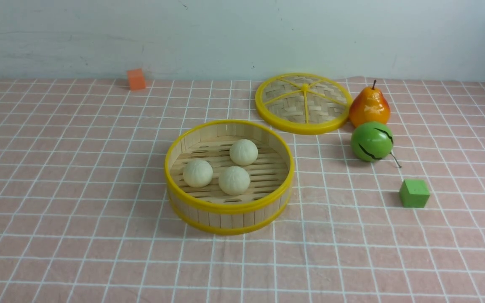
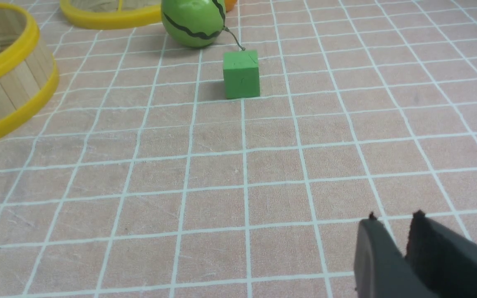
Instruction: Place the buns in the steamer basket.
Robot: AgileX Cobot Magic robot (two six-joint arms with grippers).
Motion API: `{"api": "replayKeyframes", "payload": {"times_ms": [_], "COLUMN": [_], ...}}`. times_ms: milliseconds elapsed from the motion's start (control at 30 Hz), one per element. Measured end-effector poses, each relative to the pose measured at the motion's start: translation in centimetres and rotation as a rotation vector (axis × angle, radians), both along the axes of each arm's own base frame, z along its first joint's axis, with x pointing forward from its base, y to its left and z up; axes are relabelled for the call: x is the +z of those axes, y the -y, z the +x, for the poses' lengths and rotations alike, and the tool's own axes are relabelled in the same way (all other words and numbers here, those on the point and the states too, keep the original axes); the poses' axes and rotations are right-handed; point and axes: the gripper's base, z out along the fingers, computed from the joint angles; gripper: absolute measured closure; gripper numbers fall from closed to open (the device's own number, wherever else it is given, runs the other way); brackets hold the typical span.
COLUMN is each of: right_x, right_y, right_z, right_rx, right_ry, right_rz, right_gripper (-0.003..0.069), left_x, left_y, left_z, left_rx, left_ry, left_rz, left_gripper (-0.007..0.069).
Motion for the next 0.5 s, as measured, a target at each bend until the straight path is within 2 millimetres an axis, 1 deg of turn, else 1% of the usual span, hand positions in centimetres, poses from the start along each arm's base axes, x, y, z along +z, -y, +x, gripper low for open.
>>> {"api": "replayKeyframes", "payload": {"times_ms": [500], "right_x": [0.0], "right_y": [0.0], "right_z": [0.0], "right_rx": [0.0], "right_ry": [0.0], "right_rz": [0.0], "right_gripper": [0.0522], "left_x": [0.0], "left_y": [0.0], "left_z": [0.0], "left_rx": [0.0], "left_ry": [0.0], "left_rz": [0.0], "left_gripper": [0.0634]}}
